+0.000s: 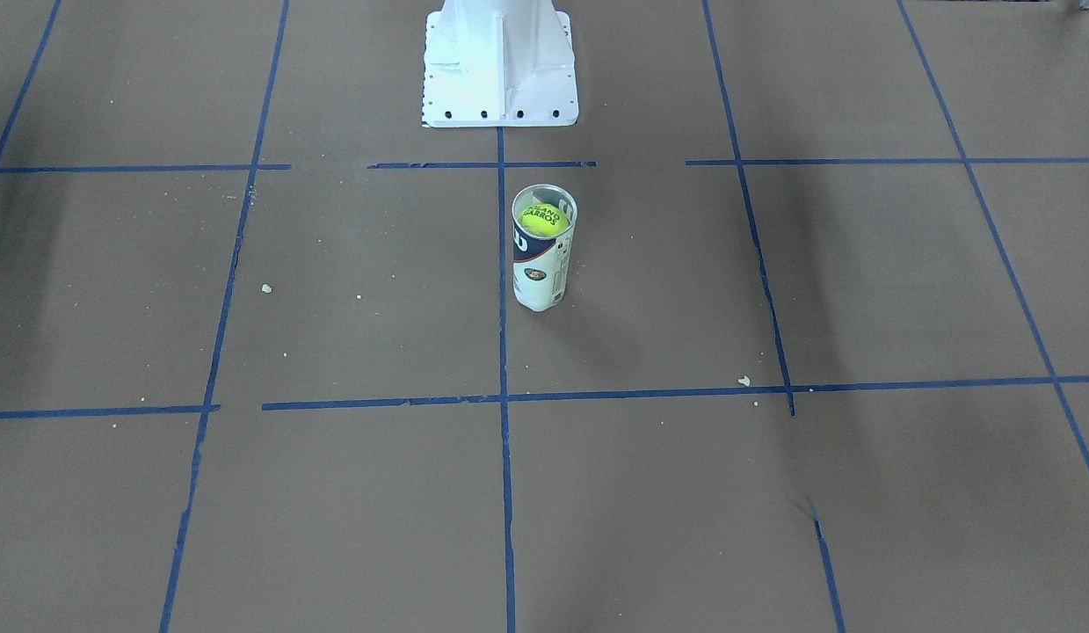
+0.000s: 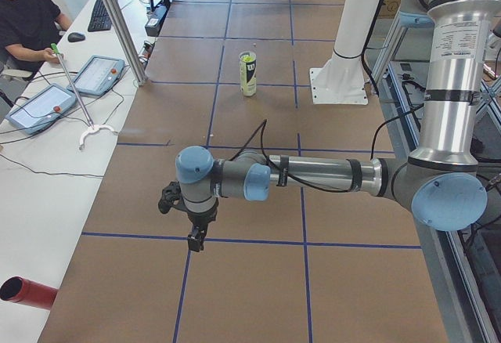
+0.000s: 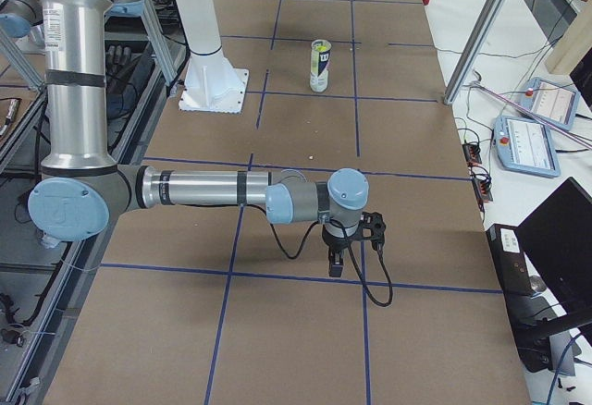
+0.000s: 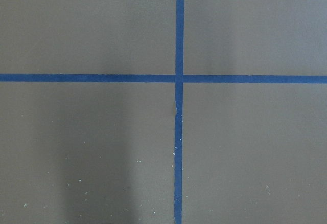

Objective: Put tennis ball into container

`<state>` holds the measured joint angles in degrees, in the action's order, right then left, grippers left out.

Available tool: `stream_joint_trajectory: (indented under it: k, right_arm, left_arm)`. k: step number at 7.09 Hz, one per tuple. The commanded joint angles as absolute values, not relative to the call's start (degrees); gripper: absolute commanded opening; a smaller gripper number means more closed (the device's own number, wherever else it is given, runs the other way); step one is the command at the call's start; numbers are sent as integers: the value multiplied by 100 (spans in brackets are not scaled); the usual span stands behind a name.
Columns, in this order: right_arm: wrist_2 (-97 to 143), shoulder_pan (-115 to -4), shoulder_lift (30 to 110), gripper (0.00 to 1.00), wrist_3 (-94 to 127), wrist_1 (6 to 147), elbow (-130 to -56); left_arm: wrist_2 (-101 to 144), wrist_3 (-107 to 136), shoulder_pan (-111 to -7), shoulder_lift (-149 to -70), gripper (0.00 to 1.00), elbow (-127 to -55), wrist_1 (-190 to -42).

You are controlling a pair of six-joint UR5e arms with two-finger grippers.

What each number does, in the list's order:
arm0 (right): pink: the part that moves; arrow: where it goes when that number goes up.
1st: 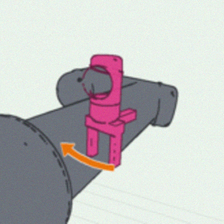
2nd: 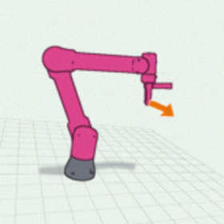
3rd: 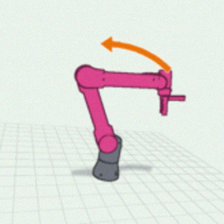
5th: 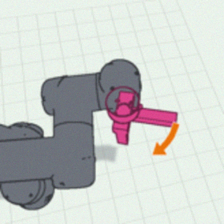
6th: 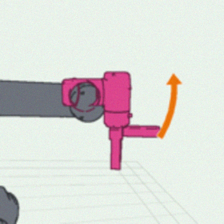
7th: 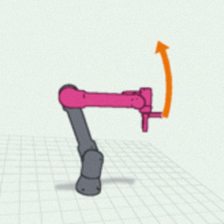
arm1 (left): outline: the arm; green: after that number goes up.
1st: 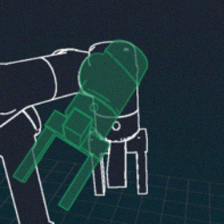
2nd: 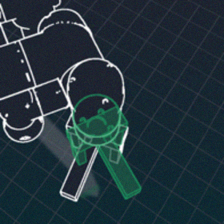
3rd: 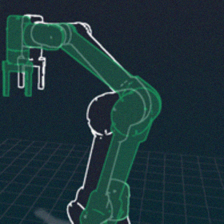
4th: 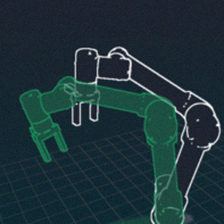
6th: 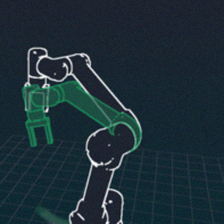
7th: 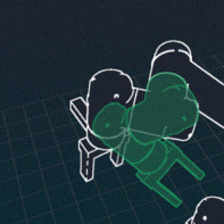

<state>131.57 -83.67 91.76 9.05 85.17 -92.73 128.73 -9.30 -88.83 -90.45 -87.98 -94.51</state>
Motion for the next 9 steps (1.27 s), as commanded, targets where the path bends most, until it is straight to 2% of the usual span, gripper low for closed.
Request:
stream_joint_trajectory:
  k: [1,4,9]
  right_arm:
    - [13157,-8367,9176,100,905,8517,-9272]
    - [13157,-8367,9176,100,905,8517,-9272]
    - [13157,-8367,9176,100,905,8517,-9272]
  left_arm:
    - [13216,-923,-8903,-8825,100,-8561,-9502]
    - [13833,-888,-8886,-8947,100,-8648,-8519]
    - [13834,-44,-8868,-8982,100,-8614,-9061]
